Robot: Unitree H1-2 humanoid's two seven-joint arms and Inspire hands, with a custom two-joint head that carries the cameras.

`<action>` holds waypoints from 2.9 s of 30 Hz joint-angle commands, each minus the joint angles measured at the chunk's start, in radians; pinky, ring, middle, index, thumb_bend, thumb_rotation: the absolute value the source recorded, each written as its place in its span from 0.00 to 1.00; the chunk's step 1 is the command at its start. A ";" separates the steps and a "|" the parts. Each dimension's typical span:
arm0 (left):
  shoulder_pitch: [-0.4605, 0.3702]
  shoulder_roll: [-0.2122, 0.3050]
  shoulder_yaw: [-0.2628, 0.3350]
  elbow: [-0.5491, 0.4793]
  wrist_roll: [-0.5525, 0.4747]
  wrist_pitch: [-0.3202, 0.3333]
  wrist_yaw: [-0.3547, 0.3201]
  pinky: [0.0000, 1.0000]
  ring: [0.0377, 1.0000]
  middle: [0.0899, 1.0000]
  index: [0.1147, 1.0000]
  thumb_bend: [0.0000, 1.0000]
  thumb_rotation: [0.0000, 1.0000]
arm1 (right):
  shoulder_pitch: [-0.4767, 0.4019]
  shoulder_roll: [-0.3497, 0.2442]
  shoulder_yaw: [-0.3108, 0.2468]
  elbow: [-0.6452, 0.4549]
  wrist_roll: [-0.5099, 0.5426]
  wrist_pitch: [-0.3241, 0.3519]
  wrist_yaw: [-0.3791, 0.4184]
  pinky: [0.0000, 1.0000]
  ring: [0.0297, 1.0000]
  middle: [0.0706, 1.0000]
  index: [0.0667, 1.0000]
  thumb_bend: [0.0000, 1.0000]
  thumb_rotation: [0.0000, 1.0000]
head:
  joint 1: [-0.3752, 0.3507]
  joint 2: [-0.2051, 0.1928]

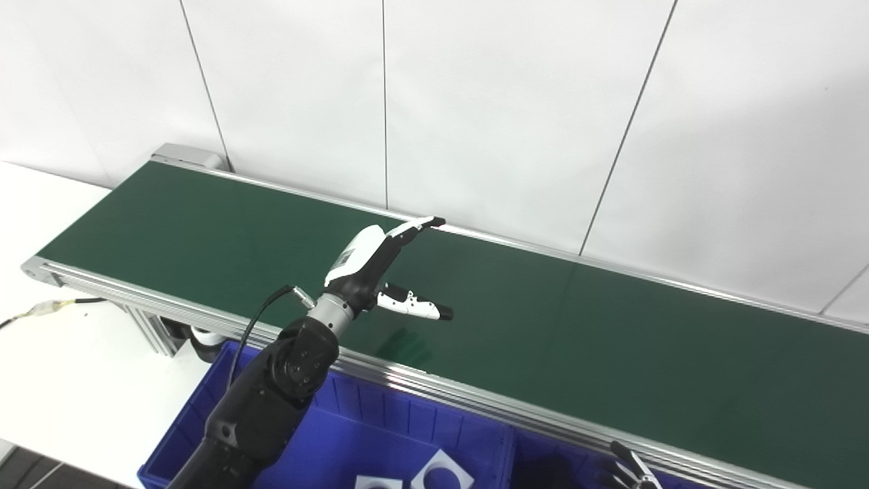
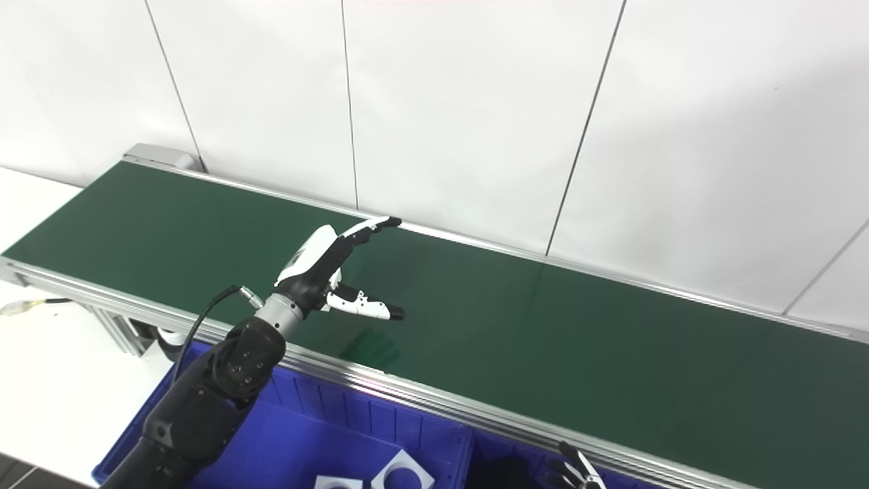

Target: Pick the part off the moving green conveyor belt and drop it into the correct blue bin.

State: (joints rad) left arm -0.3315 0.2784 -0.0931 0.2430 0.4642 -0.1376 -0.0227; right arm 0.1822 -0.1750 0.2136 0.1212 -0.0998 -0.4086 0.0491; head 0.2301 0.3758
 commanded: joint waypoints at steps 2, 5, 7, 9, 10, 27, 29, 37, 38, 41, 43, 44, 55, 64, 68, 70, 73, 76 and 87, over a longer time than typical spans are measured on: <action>-0.055 0.030 -0.003 0.014 0.013 -0.007 0.017 0.87 0.92 0.92 0.88 0.83 0.29 | -0.012 -0.005 0.003 -0.020 0.009 -0.061 -0.013 0.71 0.76 0.80 0.89 0.83 0.10 | -0.003 -0.001; -0.070 0.045 -0.013 0.064 0.024 -0.028 0.029 0.87 0.92 0.92 0.89 0.83 0.24 | -0.013 -0.004 0.005 -0.020 0.003 -0.061 -0.021 0.70 0.76 0.80 0.88 0.84 0.10 | -0.005 -0.002; -0.078 0.053 -0.020 0.093 0.041 -0.028 0.040 0.88 0.92 0.92 0.89 0.83 0.24 | -0.013 -0.004 0.005 -0.018 0.010 -0.061 -0.020 0.71 0.76 0.80 0.88 0.84 0.10 | -0.006 -0.002; -0.084 0.061 -0.027 0.114 0.060 -0.021 0.047 0.91 0.93 0.93 0.90 0.84 0.24 | -0.013 -0.004 0.007 -0.018 0.008 -0.061 -0.022 0.71 0.76 0.79 0.88 0.84 0.10 | -0.006 -0.001; -0.086 0.064 -0.030 0.121 0.066 -0.014 0.047 0.91 0.94 0.93 0.90 0.84 0.24 | -0.014 -0.005 0.008 -0.019 0.009 -0.061 -0.022 0.71 0.76 0.79 0.88 0.84 0.10 | -0.006 -0.002; -0.128 0.097 -0.097 0.218 0.177 0.069 0.074 0.95 0.97 0.98 0.93 0.85 0.10 | -0.009 -0.010 0.017 -0.026 0.017 -0.061 -0.029 0.72 0.76 0.79 0.88 0.84 0.10 | -0.011 -0.001; -0.131 0.101 -0.105 0.225 0.190 0.073 0.081 0.96 0.98 0.98 0.93 0.83 0.09 | -0.009 -0.012 0.019 -0.028 0.017 -0.061 -0.030 0.71 0.76 0.79 0.88 0.84 0.10 | -0.011 -0.001; -0.146 0.109 -0.128 0.281 0.226 0.073 0.122 0.95 0.96 0.97 0.92 0.69 0.00 | -0.003 -0.012 0.017 -0.033 0.012 -0.061 -0.037 0.71 0.75 0.78 0.88 0.84 0.11 | -0.014 0.001; -0.148 0.109 -0.131 0.289 0.230 0.072 0.128 0.94 0.95 0.96 0.90 0.68 0.00 | -0.003 -0.011 0.016 -0.034 0.015 -0.061 -0.036 0.71 0.75 0.78 0.88 0.84 0.11 | -0.014 0.002; -0.147 0.105 -0.138 0.296 0.239 0.089 0.136 0.92 0.92 0.95 0.88 0.65 0.00 | 0.002 -0.009 0.014 -0.040 0.017 -0.061 -0.036 0.72 0.75 0.79 0.88 0.84 0.12 | -0.014 0.006; -0.146 0.101 -0.138 0.299 0.237 0.100 0.138 0.87 0.88 0.94 0.87 0.62 0.00 | 0.004 -0.009 0.015 -0.042 0.013 -0.061 -0.040 0.72 0.75 0.79 0.88 0.84 0.12 | -0.014 0.005; -0.145 0.099 -0.137 0.297 0.233 0.106 0.135 0.79 0.85 0.92 0.86 0.59 0.00 | 0.004 -0.009 0.014 -0.043 0.008 -0.061 -0.043 0.71 0.75 0.78 0.87 0.84 0.13 | -0.014 0.006; -0.133 0.057 -0.112 0.297 0.131 0.077 0.128 0.36 0.44 0.58 0.58 0.44 0.00 | 0.013 -0.006 0.013 -0.059 0.010 -0.061 -0.047 0.70 0.75 0.78 0.88 0.82 0.15 | -0.015 0.016; -0.131 0.032 -0.145 0.295 0.118 0.107 0.090 0.34 0.42 0.49 0.42 0.47 0.00 | 0.020 -0.003 0.011 -0.067 0.002 -0.061 -0.058 0.70 0.75 0.79 0.88 0.82 0.16 | -0.017 0.020; -0.128 0.034 -0.149 0.286 0.120 0.121 0.081 0.33 0.41 0.48 0.43 0.47 0.00 | 0.018 -0.001 0.012 -0.066 0.006 -0.061 -0.060 0.69 0.75 0.78 0.89 0.81 0.17 | -0.018 0.019; -0.125 0.035 -0.146 0.285 0.117 0.118 0.086 0.33 0.42 0.48 0.43 0.47 0.00 | 0.017 0.000 0.011 -0.064 0.005 -0.061 -0.060 0.69 0.75 0.78 0.89 0.80 0.17 | -0.018 0.020; -0.114 0.036 -0.133 0.279 0.104 0.100 0.110 0.33 0.41 0.47 0.43 0.47 0.00 | 0.016 0.001 0.011 -0.063 0.010 -0.061 -0.058 0.71 0.75 0.79 0.89 0.80 0.17 | -0.022 0.024; -0.093 0.037 -0.113 0.260 0.085 0.072 0.142 0.31 0.38 0.44 0.46 0.47 0.00 | 0.017 0.000 0.011 -0.064 0.001 -0.061 -0.063 0.70 0.75 0.78 0.89 0.80 0.18 | -0.028 0.025; 0.046 0.026 -0.040 0.023 0.038 0.044 0.164 0.26 0.33 0.40 0.45 0.49 0.00 | 0.019 -0.007 0.007 -0.077 0.008 -0.061 -0.055 0.69 0.74 0.78 0.88 0.80 0.16 | -0.048 0.047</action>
State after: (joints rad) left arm -0.2697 0.2980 -0.1471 0.3151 0.5069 -0.0666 0.1113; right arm 0.2043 -0.1789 0.2271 0.0827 -0.1008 -0.4089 -0.0066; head 0.1872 0.4172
